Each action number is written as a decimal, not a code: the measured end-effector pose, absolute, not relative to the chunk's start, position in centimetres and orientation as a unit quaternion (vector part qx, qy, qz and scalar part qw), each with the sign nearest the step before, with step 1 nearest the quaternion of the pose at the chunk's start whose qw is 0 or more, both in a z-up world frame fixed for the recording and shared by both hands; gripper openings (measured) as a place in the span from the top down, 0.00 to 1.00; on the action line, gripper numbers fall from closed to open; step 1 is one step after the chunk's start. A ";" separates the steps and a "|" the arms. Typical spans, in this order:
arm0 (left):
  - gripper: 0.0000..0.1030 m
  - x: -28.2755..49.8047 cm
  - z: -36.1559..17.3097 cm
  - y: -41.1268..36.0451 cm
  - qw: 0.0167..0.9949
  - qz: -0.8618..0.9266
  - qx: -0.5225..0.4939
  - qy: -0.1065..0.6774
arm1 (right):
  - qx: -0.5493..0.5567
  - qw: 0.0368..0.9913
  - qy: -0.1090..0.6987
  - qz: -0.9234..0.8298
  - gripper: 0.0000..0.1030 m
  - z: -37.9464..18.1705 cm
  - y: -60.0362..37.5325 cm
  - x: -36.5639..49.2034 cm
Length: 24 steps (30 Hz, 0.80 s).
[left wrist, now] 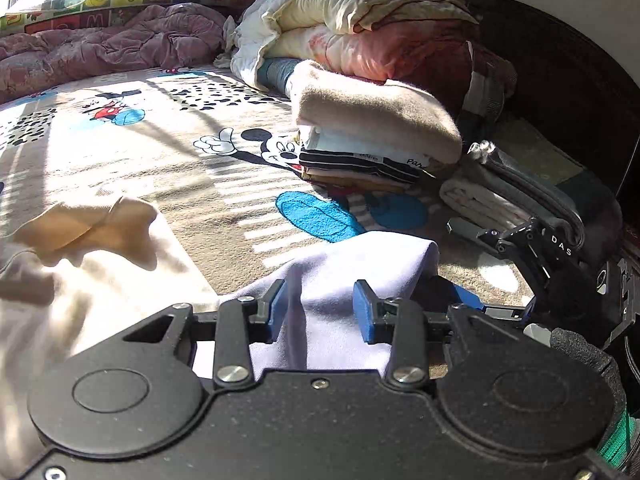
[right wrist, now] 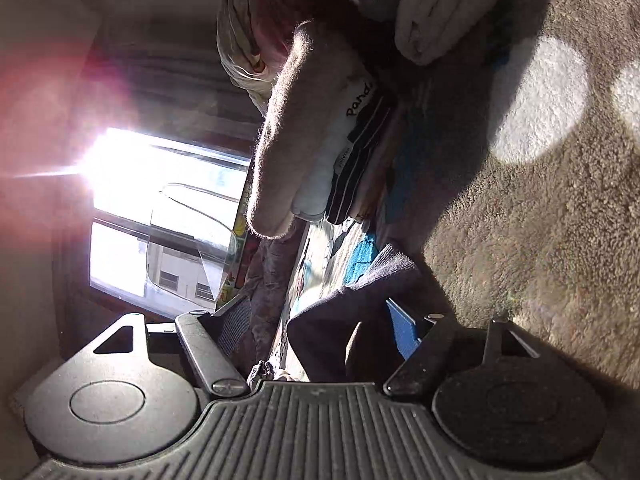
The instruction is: Fold clothes
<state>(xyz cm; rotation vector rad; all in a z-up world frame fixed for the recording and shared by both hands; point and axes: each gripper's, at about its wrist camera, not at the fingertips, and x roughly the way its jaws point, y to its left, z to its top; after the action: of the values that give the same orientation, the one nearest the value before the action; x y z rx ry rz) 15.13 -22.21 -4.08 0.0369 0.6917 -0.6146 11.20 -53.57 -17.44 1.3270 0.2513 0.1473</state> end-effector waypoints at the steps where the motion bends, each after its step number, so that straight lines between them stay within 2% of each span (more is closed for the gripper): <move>1: 0.66 14.4 -4.7 -21.2 0.893 -0.293 0.024 0.340 | 0.616 0.774 0.123 0.076 0.32 -17.5 -53.2 11.4; 6: 0.67 10.1 -7.6 -17.3 0.884 -0.294 0.049 0.360 | 0.656 0.744 0.109 0.072 0.26 -18.0 -52.4 12.3; 10: 0.67 8.2 -9.2 -15.3 0.878 -0.296 0.036 0.374 | 0.658 0.743 0.115 0.051 0.29 -18.0 -52.7 14.0; 12: 0.67 7.8 -9.6 -14.7 0.878 -0.296 0.031 0.376 | 0.641 0.758 0.117 0.029 0.48 -17.8 -52.8 14.8; 13: 0.67 7.6 -9.6 -14.4 0.878 -0.296 0.027 0.374 | 0.630 0.767 0.119 0.018 0.52 -17.7 -52.9 15.2; 15: 0.66 7.5 -9.6 -14.0 0.878 -0.299 0.017 0.373 | 0.608 0.785 0.118 0.004 0.74 -17.3 -52.9 15.6; 17: 0.65 7.3 -9.6 -13.4 0.877 -0.302 0.008 0.374 | 0.594 0.799 0.092 0.006 0.83 -16.4 -53.1 15.1; 18: 0.64 7.2 -9.6 -13.2 0.876 -0.304 0.006 0.374 | 0.587 0.805 0.079 0.006 0.87 -15.9 -53.2 14.9; 21: 0.60 7.0 -9.7 -12.7 0.875 -0.313 -0.001 0.370 | 0.527 0.849 0.032 0.006 0.88 -12.7 -53.6 13.0; 24: 0.55 7.0 -9.8 -12.7 0.871 -0.322 -0.008 0.370 | 0.466 0.883 0.051 -0.018 0.88 -11.7 -53.4 12.9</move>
<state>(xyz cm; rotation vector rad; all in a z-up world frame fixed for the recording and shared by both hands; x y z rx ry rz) 7.04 -12.69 -9.81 -0.0159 0.7729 -0.6736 12.87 -53.42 -11.65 0.9692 0.1066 -0.0385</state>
